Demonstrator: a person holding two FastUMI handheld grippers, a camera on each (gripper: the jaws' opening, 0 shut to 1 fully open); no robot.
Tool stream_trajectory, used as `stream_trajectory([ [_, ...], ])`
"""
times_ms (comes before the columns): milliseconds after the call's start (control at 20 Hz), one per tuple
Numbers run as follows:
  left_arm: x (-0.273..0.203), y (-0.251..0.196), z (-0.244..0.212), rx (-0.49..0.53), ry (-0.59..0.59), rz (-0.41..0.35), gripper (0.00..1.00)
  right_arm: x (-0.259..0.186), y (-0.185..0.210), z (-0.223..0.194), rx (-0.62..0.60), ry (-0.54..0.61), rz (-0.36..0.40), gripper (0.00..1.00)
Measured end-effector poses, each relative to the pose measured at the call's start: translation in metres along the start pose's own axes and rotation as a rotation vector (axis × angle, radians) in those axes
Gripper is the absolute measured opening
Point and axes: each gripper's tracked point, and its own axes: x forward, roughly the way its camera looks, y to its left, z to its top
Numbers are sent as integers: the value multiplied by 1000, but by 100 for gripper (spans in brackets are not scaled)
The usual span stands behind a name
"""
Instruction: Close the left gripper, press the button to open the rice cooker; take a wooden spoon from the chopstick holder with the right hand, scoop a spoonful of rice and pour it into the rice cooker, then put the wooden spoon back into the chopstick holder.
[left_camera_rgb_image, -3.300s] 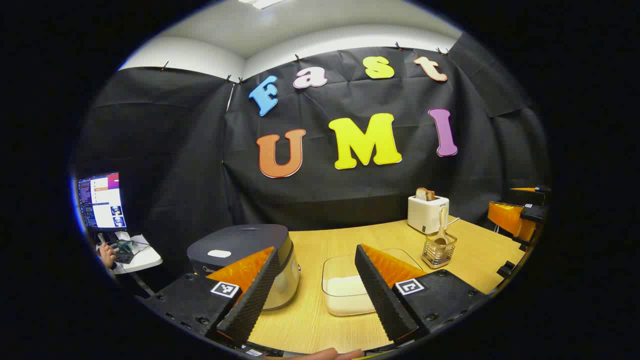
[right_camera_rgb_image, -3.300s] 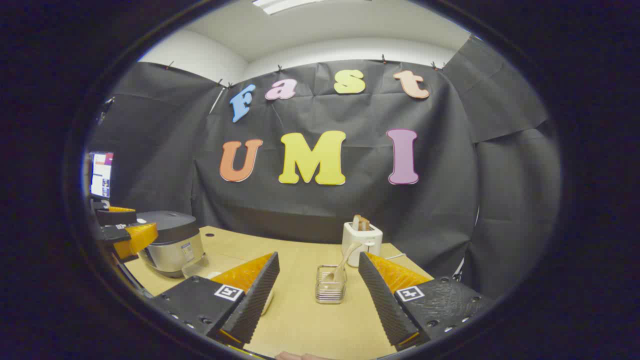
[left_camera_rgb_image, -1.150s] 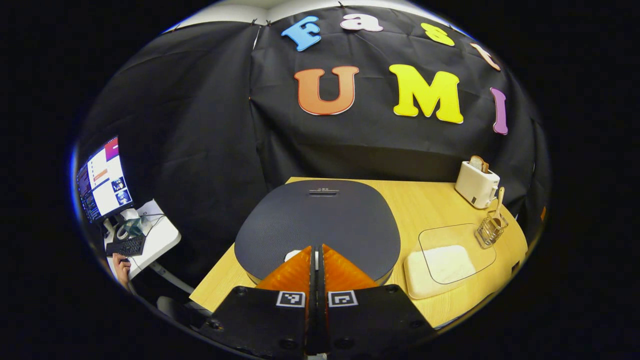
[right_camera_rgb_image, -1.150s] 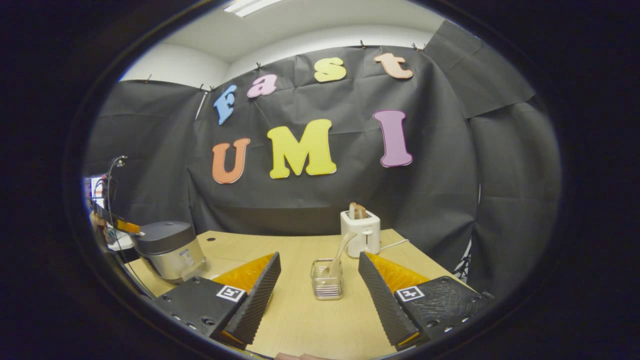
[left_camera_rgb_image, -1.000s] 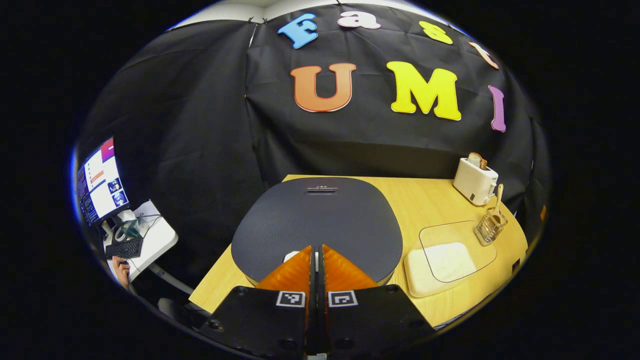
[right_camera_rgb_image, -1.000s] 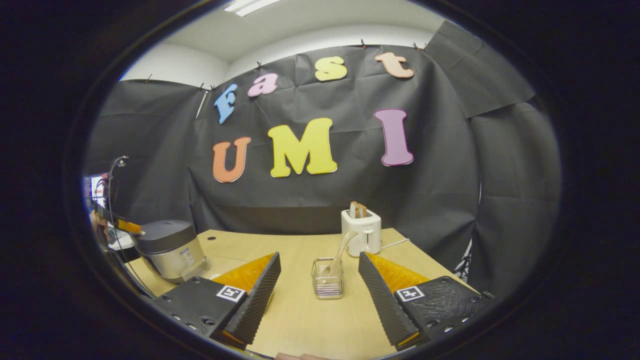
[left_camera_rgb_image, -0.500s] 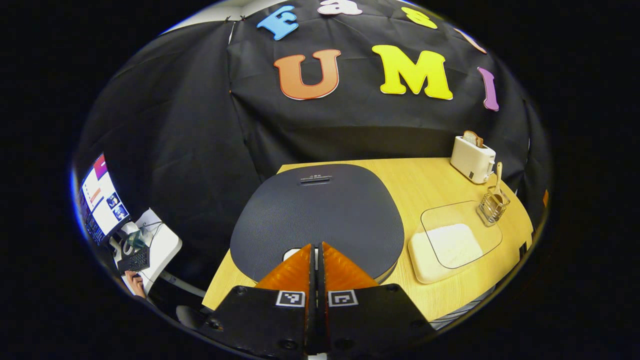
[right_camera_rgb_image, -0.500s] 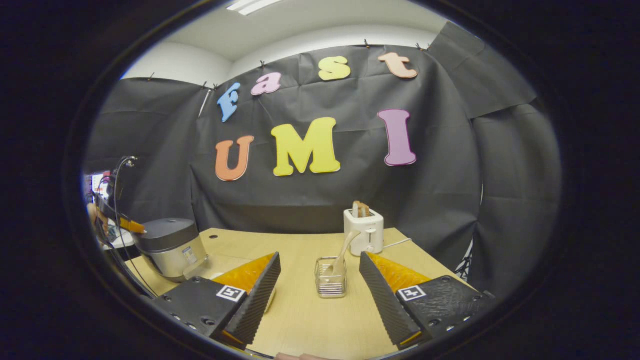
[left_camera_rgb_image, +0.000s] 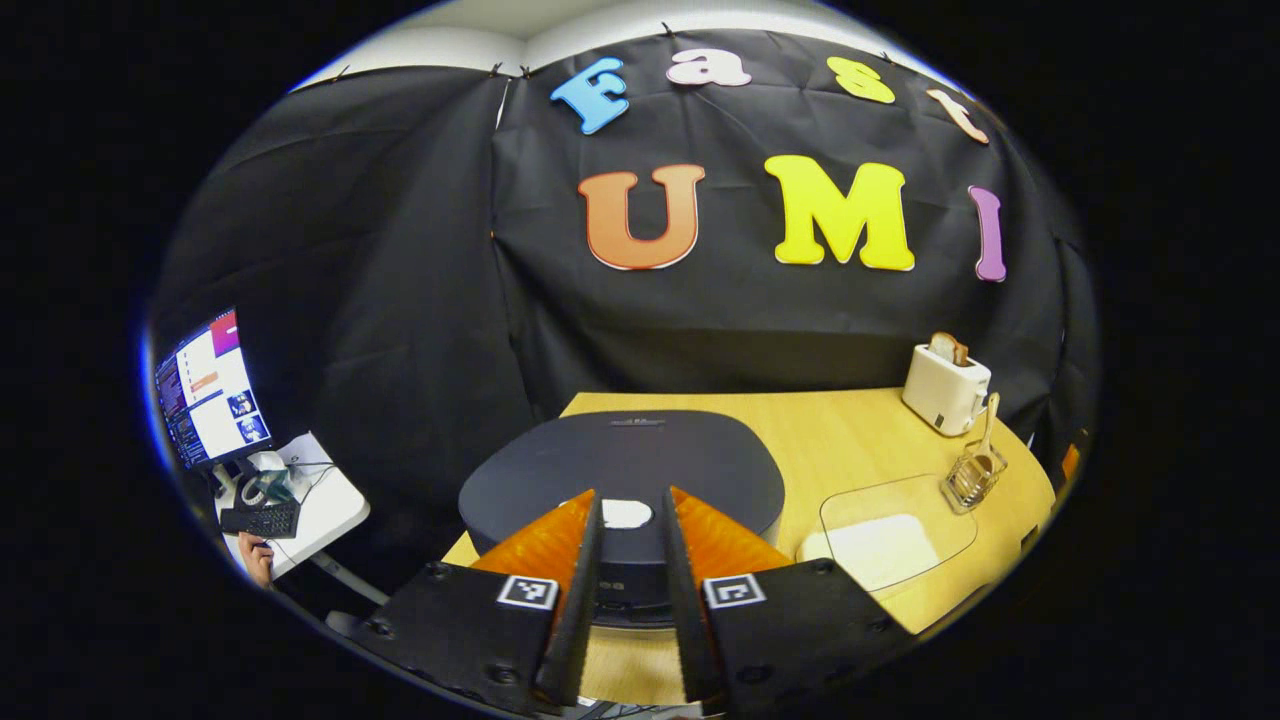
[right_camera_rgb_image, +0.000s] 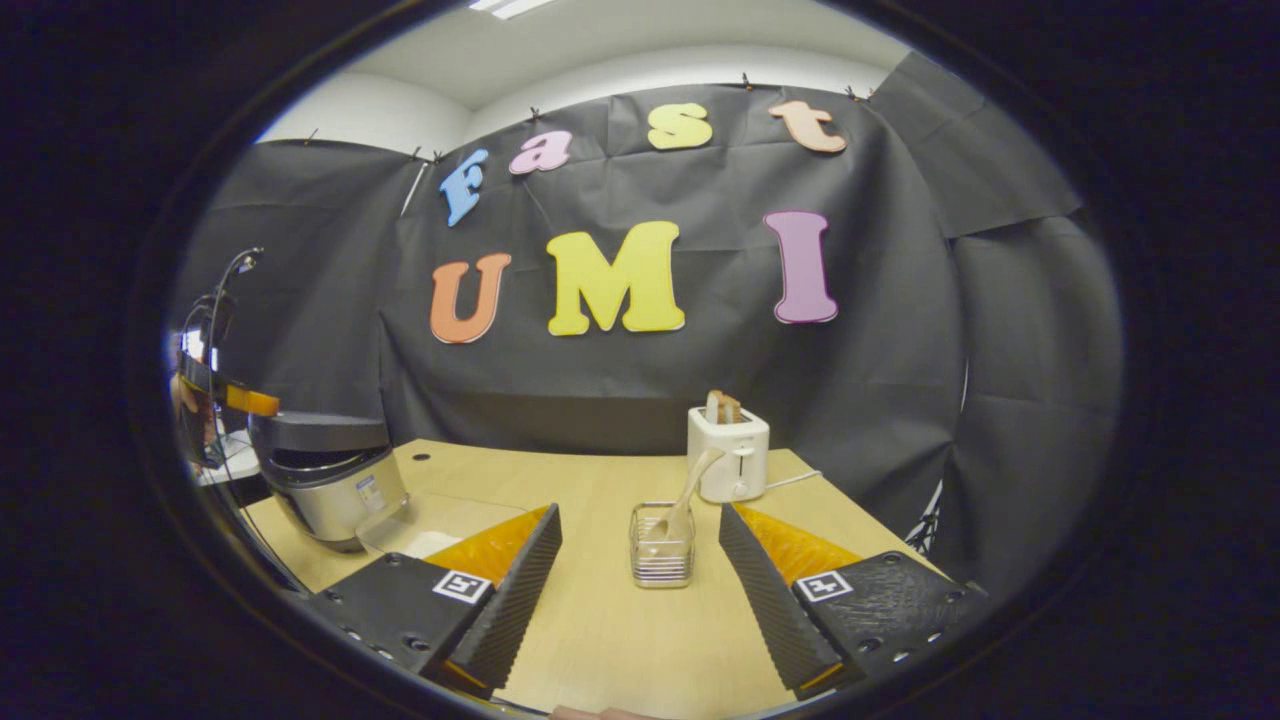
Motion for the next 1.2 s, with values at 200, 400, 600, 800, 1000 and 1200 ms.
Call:
stream_trajectory([
  [200,-20,-13,14,21,-61,16,90,2,-8,-1,19,4,-15,95],
  [400,-46,-23,24,46,-143,42,99,12,-20,-1,21,2,-49,95],
  [600,-68,-41,17,46,-227,23,99,35,-30,-7,51,-2,-69,94],
  [800,-85,-56,9,41,-300,1,99,75,-49,-27,74,49,-112,92],
  [1000,-93,-72,6,25,-333,-38,99,128,-48,-40,159,126,-81,95],
  [1200,-92,-77,10,6,-347,-54,99,192,-38,-35,158,167,-18,95],
])
